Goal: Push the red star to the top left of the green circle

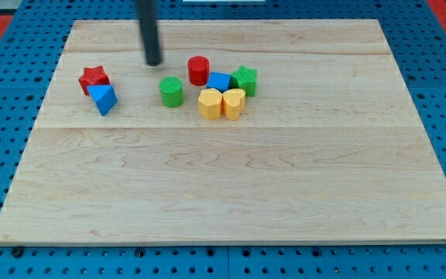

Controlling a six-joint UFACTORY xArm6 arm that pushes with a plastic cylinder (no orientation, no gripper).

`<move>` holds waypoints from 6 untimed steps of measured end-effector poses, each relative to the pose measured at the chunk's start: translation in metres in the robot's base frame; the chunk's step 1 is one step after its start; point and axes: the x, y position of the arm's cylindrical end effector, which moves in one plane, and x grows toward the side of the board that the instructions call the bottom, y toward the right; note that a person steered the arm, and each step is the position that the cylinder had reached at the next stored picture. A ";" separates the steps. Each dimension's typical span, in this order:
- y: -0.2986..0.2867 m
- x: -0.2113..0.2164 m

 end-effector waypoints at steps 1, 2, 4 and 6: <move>-0.132 0.004; -0.122 0.054; -0.022 0.066; 0.038 0.066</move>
